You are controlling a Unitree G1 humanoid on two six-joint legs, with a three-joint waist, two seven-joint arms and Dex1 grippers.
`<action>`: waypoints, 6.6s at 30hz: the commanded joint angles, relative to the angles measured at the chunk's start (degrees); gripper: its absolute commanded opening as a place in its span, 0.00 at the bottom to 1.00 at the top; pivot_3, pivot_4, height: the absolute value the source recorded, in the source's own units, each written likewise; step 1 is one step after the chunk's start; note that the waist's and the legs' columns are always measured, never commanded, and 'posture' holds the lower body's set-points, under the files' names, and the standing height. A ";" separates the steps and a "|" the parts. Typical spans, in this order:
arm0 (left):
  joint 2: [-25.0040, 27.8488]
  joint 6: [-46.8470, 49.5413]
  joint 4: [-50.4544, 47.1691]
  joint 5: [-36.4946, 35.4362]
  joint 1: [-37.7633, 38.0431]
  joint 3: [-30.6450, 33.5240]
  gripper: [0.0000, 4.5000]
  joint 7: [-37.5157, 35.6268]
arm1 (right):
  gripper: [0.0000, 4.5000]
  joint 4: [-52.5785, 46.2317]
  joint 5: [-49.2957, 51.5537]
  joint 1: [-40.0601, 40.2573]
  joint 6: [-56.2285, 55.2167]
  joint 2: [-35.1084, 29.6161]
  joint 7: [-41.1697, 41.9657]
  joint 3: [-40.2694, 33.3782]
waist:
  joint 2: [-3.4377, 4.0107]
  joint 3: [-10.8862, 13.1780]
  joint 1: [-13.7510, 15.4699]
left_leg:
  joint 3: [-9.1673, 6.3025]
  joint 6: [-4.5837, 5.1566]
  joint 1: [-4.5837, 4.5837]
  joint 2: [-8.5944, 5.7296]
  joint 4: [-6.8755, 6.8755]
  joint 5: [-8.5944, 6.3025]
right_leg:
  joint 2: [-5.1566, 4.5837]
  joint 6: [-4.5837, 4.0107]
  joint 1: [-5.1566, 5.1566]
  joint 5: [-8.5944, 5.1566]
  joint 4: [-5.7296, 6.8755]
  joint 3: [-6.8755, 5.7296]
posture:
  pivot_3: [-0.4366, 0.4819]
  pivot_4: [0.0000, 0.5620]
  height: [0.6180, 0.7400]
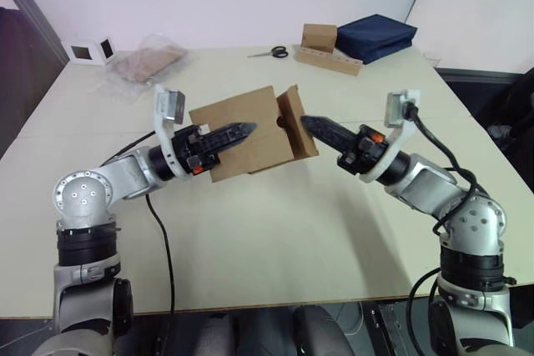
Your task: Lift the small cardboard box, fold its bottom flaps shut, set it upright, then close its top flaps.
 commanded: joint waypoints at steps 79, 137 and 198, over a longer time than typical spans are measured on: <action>-0.98 -3.92 -2.12 -1.54 0.45 -1.00 0.00 2.47 | 0.18 -6.43 -0.20 -2.27 -2.79 4.94 -10.31 1.04 | 0.01 0.01 -0.01 | -0.01 0.00 0.00 0.00 -0.05 0.00 | 0.00 -0.01 -0.01 0.00 -0.05 0.00 | 0.48 0.27 1.00; -1.61 -4.06 -0.13 -2.46 -3.06 -1.49 0.00 2.91 | 0.00 -6.01 3.37 0.43 -3.70 1.98 -12.84 2.80 | -0.01 0.04 -0.17 | 0.02 0.00 0.00 0.01 -0.20 0.00 | 0.02 -0.01 -0.07 -0.01 -0.10 0.02 | 0.48 0.27 1.00; 12.66 -22.56 15.67 71.54 -51.31 -46.89 0.99 -62.26 | 0.00 -15.26 -32.92 6.46 -6.41 -12.49 8.27 9.69 | -0.15 0.47 0.15 | -0.02 -0.04 -0.88 0.00 0.14 0.07 | 0.08 0.02 -0.92 0.01 0.27 -0.01 | 0.48 0.27 1.00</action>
